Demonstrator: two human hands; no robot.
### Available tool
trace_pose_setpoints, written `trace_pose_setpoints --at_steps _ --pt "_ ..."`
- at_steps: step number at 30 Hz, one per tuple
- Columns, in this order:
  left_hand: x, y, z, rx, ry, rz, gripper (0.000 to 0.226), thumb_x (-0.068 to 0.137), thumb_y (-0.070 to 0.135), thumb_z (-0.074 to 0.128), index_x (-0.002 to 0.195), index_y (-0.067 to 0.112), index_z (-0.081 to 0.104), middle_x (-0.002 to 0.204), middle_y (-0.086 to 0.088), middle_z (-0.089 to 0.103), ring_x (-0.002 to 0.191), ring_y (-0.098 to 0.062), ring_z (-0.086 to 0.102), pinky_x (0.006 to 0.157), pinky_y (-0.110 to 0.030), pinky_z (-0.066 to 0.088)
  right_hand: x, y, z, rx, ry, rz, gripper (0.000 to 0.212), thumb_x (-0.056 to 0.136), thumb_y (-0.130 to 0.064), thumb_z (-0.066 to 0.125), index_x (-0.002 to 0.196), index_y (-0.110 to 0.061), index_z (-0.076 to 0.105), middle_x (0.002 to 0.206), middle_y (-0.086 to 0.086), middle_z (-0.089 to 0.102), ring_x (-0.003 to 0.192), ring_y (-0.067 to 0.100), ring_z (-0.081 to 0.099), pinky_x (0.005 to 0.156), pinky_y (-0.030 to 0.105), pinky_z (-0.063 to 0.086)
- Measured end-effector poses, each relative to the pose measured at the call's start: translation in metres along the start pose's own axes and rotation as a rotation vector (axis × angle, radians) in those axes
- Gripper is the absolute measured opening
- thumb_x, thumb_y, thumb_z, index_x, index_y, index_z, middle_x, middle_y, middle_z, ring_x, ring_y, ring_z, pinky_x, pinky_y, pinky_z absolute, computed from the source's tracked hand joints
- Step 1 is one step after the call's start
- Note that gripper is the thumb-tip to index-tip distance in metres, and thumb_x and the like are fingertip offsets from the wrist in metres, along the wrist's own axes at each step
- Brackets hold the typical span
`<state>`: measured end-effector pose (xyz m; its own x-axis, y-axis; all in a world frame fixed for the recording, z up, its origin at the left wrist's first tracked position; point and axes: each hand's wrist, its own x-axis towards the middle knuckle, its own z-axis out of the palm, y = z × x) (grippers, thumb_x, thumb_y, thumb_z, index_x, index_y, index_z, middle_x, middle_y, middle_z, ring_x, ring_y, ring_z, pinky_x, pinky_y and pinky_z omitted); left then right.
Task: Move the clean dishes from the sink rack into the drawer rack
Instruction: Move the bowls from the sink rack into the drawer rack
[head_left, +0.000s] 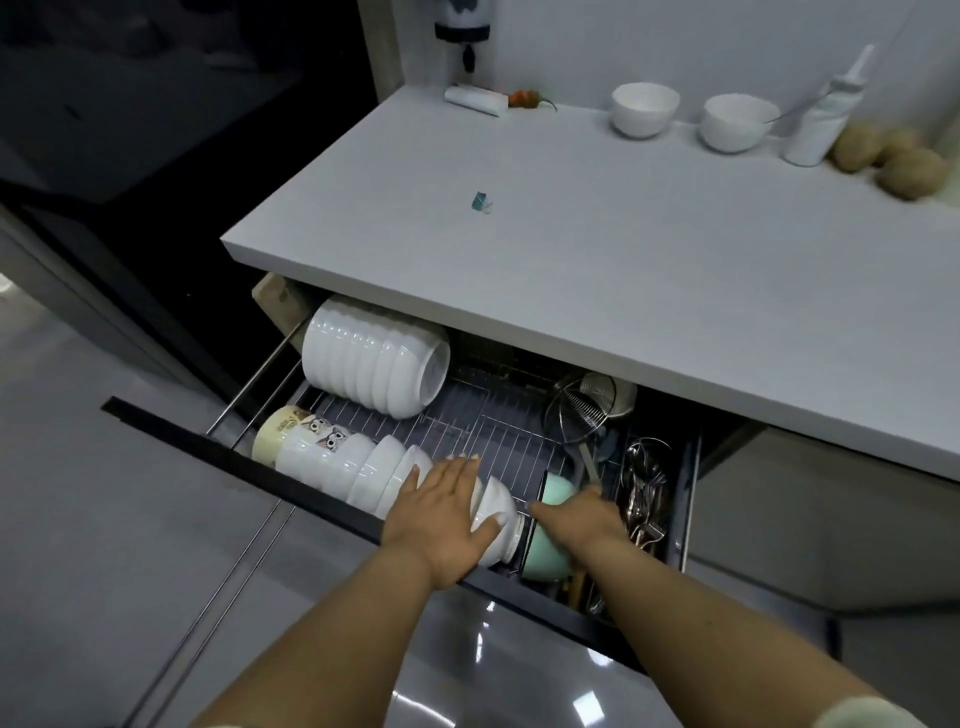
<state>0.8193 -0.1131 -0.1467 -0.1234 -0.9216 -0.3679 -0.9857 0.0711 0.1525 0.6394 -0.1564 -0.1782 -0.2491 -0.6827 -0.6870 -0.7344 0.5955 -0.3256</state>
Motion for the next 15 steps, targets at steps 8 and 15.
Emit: trace_pose_setpoints --at_steps 8,15 --pt "0.001 -0.003 0.004 -0.018 0.027 0.027 0.083 0.089 0.069 0.015 0.154 0.019 0.006 0.162 0.002 0.012 0.148 -0.014 0.009 0.121 -0.041 0.008 0.013 -0.010 0.028 -0.044 -0.078 0.016 0.106 0.073 -0.062 0.062 0.145 0.002 0.018 0.143 0.016 0.045 0.129 0.032 0.046 0.098 0.035 0.048" --pt "0.001 -0.003 0.003 -0.022 0.049 0.030 0.088 0.083 0.072 0.008 0.154 0.020 0.009 0.160 0.003 0.017 0.146 -0.014 0.015 0.120 -0.037 0.012 0.018 -0.018 0.046 -0.061 -0.099 0.026 0.089 0.075 -0.057 0.065 0.137 -0.003 0.029 0.136 0.015 0.051 0.122 0.031 0.052 0.092 0.035 0.051"
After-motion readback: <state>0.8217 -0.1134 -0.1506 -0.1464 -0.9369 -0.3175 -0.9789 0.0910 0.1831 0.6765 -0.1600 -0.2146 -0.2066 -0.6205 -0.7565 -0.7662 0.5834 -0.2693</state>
